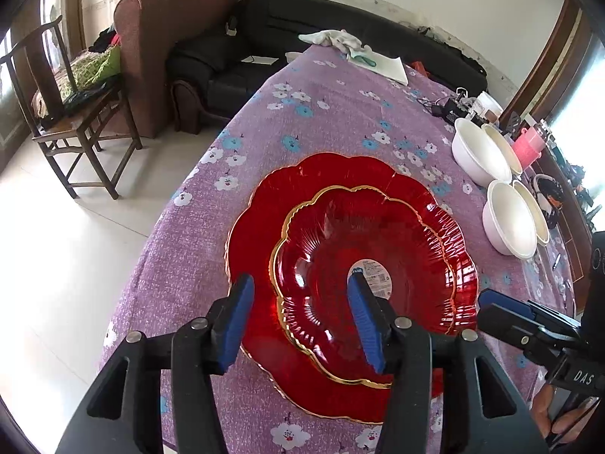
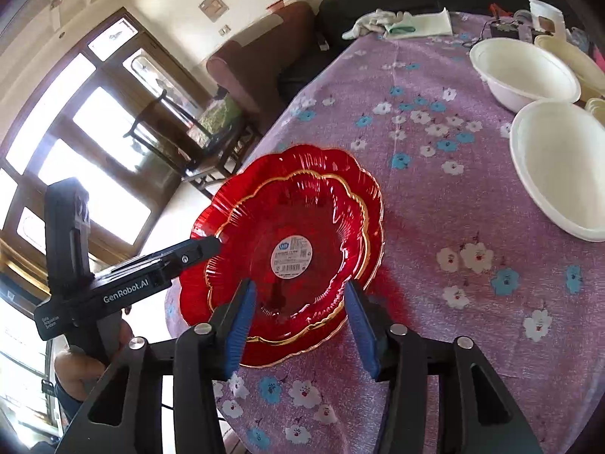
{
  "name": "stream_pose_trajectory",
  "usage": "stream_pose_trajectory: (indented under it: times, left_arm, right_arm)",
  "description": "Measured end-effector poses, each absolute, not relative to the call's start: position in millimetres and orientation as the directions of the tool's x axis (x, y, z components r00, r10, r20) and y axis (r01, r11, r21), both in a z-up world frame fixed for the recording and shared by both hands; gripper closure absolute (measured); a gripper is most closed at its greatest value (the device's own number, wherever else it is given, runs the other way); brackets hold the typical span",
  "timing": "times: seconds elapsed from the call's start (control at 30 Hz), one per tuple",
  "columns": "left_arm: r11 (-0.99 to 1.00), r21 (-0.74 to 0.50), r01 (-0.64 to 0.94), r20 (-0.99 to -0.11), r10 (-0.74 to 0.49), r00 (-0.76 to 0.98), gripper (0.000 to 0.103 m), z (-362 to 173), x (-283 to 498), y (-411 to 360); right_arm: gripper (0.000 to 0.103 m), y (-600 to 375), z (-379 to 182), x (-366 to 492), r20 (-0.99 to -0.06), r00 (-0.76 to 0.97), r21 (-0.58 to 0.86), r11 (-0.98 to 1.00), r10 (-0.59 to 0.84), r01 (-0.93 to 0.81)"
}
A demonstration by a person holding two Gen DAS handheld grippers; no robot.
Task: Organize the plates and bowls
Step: 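Lower the gold-rimmed plate onto the 'THE WEDDING' plate and open the left tool, then move the left tool to the large white bowl and grasp its rim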
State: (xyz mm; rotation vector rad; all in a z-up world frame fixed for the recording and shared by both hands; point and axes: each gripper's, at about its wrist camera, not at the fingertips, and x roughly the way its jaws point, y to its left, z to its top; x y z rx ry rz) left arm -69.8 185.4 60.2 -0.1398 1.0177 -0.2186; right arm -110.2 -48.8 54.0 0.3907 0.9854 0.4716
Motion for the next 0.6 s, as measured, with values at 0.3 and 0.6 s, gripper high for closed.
stream_pose_trajectory:
  times: [0.3, 0.6]
  left_arm:
    - [0.961, -0.231, 0.152, -0.809, -0.276, 0.519, 0.052, 71.2, -80.0, 164.7]
    - [0.944, -0.205, 0.259, -0.808, -0.312, 0.499, 0.052, 79.6, -84.2, 102.2]
  right_arm:
    - [0.046, -89.6, 56.9, -116.6, -0.653, 0.528, 0.558, 0.816, 0.543, -0.149]
    - [0.046, -155.2, 56.3, -130.8, -0.624, 0.621, 0.567, 0.822, 0.475, -0.059]
